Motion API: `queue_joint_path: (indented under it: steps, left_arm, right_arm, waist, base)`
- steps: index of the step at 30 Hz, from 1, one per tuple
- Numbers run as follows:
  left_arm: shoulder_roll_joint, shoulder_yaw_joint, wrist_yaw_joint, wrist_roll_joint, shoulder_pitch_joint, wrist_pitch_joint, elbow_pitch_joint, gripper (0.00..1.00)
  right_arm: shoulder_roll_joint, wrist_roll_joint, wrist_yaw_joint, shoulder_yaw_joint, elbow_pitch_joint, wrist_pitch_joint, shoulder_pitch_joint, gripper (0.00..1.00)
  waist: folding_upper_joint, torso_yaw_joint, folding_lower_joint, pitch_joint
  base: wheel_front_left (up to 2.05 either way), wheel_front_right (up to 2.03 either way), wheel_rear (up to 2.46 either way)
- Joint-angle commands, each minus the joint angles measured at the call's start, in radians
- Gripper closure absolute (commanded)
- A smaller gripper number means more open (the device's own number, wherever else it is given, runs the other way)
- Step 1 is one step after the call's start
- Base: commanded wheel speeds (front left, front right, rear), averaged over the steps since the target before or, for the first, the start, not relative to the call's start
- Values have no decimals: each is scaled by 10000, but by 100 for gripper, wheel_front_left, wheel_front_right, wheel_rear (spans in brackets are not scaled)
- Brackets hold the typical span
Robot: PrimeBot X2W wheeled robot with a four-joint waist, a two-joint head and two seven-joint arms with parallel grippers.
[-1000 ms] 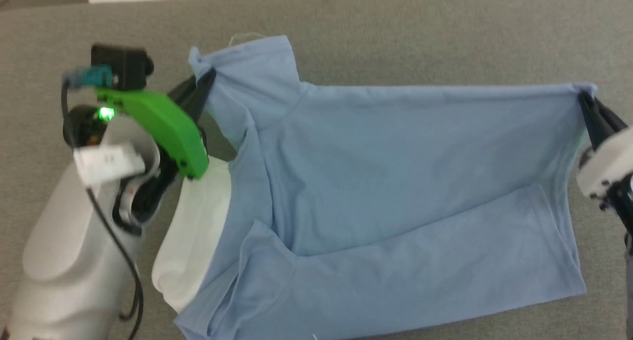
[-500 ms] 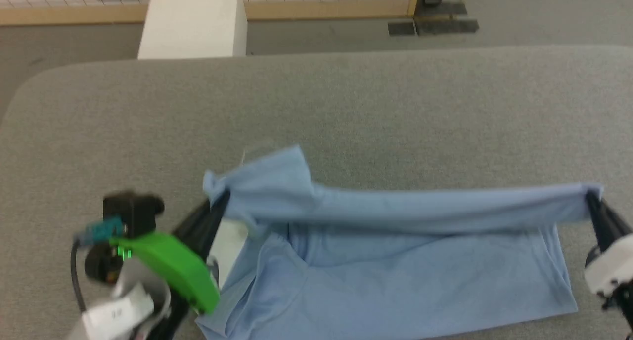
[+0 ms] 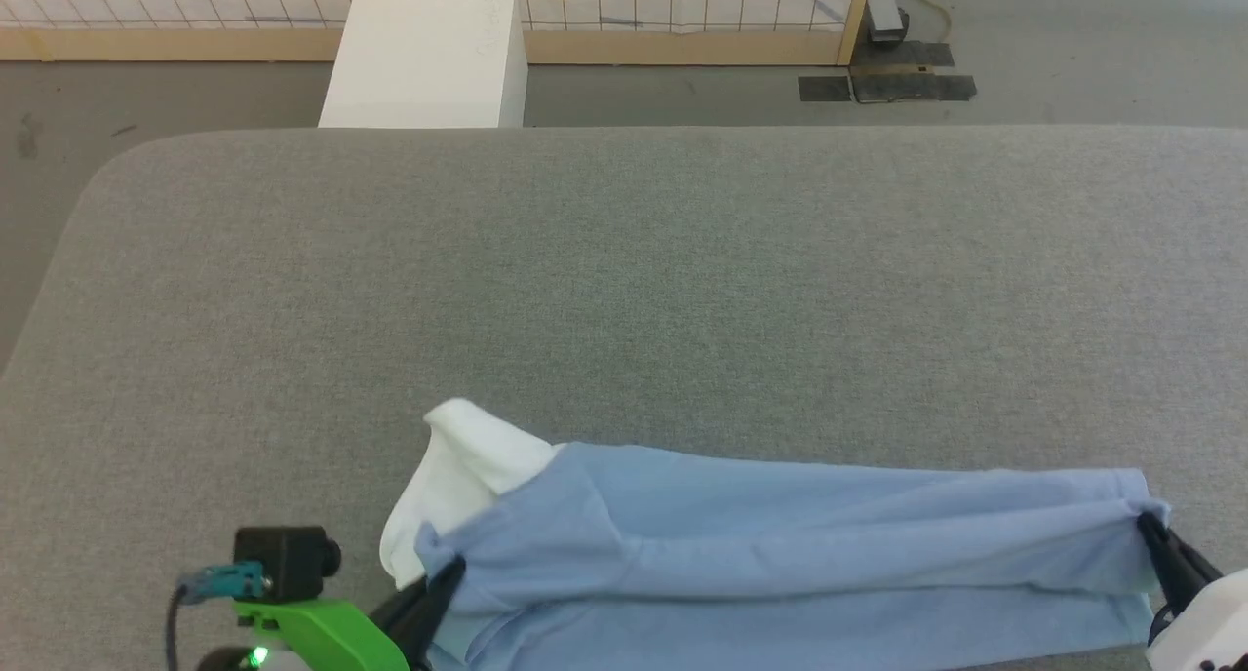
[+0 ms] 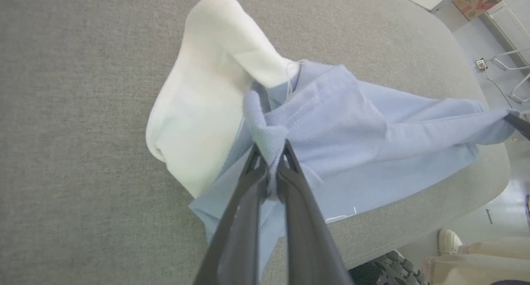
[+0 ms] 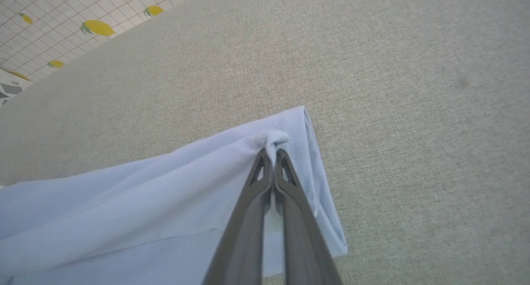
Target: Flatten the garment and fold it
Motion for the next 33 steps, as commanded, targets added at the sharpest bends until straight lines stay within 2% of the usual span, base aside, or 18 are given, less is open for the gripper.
queue_joint_path:
  steps: [1, 13, 14, 15, 16, 17, 18, 19, 20, 25, 29, 33]
  left_arm:
    - [-1, -53, 64, -115, 108, 93, 146, 100]
    - [-368, -875, -145, -41, -1354, 1108, 2623, 100]
    - [-421, -910, -166, -47, -1518, 1165, 2858, 100]
    - [-452, -926, -167, -29, -1640, 1188, 3033, 100]
    - [-474, -969, -180, 14, -1779, 1221, 3222, 100]
    - [-497, -996, -200, 39, -1876, 1229, 3339, 96]
    - [-536, -1003, -206, 48, -1974, 1217, 3445, 70]
    - [-568, -997, -209, 50, -2036, 1188, 3483, 49]
    - [-600, -977, -211, 47, -2086, 1137, 3482, 0]
    - [-645, -709, -133, -90, -1963, 799, 2932, 0]
    - [-542, -333, 103, -88, -1485, 305, 2047, 0]
    - [-624, 345, 510, 246, -925, -1002, 1069, 0]
  right_arm:
    - [52, -149, -15, 11, 75, 61, 109, 100]
    - [182, -897, -15, 332, 1669, 137, -811, 98]
    - [174, -960, -15, 357, 1875, 116, -942, 92]
    - [154, -1010, -15, 373, 2048, 99, -1049, 91]
    - [117, -1078, -15, 404, 2252, 86, -1169, 80]
    - [99, -1117, -15, 418, 2398, 88, -1257, 69]
    - [105, -1121, -15, 409, 2543, 108, -1353, 16]
    - [113, -1112, -15, 401, 2615, 132, -1416, 0]
    - [119, -1090, -15, 398, 2645, 172, -1473, 0]
    - [61, -818, -15, 205, 2063, 503, -1414, 0]
    - [40, -494, -15, 15, 945, 1064, -1049, 0]
    - [80, -329, -15, -276, -334, 1061, -716, 0]
  waist:
    - [0, 26, 1, 0]
    - [0, 61, 1, 395]
    - [0, 43, 1, 442]
    - [0, 28, 1, 482]
    - [0, 14, 1, 517]
    - [0, 3, 1, 545]
    - [0, -8, 1, 562]
    - [0, -15, 1, 564]
    - [0, -18, 1, 564]
    - [0, 1, 1, 392]
    - [0, -5, 1, 95]
    - [0, -20, 1, -161]
  base:
    - [0, 0, 0]
    - [0, 0, 0]
    - [0, 0, 0]
    - [0, 0, 0]
    - [0, 0, 0]
    - [0, 0, 0]
    - [0, 0, 0]
    - [0, 0, 0]
    - [0, 0, 0]
    - [0, 0, 0]
    - [0, 0, 0]
    - [0, 0, 0]
